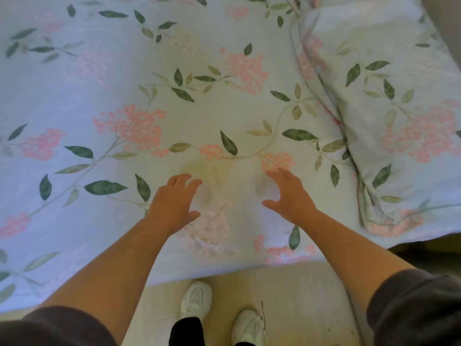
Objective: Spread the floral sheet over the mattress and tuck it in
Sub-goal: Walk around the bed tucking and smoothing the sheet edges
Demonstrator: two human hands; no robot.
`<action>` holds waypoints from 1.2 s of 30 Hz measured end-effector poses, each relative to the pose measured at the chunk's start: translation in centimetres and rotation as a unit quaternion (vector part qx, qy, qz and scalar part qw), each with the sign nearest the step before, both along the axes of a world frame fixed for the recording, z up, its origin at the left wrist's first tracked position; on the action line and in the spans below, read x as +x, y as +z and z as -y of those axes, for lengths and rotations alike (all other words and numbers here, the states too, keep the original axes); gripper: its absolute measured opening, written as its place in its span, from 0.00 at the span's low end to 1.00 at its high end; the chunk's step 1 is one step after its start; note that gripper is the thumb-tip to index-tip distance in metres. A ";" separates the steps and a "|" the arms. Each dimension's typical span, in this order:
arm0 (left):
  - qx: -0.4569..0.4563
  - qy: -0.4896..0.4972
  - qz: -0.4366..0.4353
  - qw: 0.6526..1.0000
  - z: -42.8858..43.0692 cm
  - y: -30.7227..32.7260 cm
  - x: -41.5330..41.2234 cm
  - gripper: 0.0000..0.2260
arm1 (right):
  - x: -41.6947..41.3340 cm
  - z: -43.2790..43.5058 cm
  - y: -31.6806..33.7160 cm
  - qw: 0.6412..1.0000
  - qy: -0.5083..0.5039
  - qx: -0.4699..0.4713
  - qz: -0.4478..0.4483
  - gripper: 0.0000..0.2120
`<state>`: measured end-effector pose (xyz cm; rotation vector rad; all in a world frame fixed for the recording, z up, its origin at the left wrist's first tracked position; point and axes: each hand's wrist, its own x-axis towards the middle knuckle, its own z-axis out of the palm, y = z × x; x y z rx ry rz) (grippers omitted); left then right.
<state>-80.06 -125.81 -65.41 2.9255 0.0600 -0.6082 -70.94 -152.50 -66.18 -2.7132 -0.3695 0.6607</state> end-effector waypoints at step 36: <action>0.119 0.541 -0.031 0.832 -60.2 -3.4 -36.9 0.30 | -22.1 -77.2 -2.7 0.825 0.542 -0.053 0.152 0.26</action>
